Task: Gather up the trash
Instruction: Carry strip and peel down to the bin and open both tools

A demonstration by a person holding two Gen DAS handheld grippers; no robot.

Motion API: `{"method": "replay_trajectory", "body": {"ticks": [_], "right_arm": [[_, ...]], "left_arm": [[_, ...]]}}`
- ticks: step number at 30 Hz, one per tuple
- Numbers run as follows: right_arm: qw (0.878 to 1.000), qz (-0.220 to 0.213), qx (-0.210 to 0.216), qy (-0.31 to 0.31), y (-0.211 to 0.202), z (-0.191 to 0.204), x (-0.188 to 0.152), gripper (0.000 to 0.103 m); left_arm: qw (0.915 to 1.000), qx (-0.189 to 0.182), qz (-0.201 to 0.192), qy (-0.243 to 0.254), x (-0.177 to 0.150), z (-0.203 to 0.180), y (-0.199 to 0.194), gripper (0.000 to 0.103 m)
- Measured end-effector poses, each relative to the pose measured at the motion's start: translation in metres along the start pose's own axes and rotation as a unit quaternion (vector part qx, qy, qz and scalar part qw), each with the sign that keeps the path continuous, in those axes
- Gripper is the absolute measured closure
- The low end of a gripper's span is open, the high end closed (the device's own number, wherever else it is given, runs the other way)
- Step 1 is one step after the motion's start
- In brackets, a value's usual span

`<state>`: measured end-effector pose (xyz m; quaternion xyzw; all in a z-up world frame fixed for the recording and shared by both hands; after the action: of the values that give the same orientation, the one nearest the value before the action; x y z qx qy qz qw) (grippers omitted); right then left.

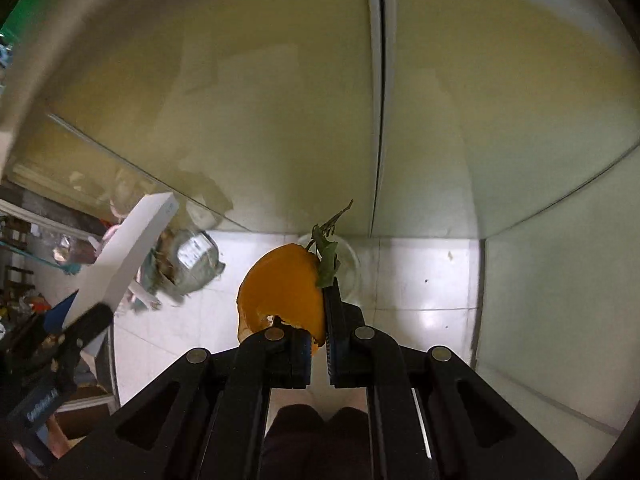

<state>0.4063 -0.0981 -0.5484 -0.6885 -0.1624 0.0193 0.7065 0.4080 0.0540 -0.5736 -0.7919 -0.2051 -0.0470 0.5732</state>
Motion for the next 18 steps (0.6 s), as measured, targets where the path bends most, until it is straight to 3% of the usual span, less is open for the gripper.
{"method": "replay_trajectory", "body": {"ticks": [9, 13, 15, 18], "right_arm": [[0.999, 0.025, 0.022, -0.034, 0.108, 0.027, 0.002, 0.094], [0.998, 0.034, 0.017, -0.054, 0.130, 0.036, 0.003, 0.090], [0.996, 0.056, 0.028, -0.061, 0.138, 0.039, 0.001, 0.084], [0.995, 0.065, 0.046, -0.059, 0.139, 0.037, 0.002, 0.082]], "left_arm": [[0.9988, -0.004, 0.041, -0.029, -0.027, 0.036, 0.105, 0.053], [0.9980, -0.010, 0.051, -0.036, -0.028, 0.045, 0.136, 0.053], [0.9976, -0.012, 0.058, -0.036, -0.028, 0.047, 0.151, 0.053], [0.9968, -0.016, 0.071, -0.032, -0.027, 0.047, 0.172, 0.053]]}}
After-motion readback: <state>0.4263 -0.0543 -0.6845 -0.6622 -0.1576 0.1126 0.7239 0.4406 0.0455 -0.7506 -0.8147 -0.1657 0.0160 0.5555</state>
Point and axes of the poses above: each gripper's, at about its wrist camera, not at the fingertips, and y roughly the way its jaws point, z to its left, x to its top, the point moved 7 cm from there along y, roughly the way its jaws point, and after that the axes turned 13 degrees about -x, right-handed, at the moved point
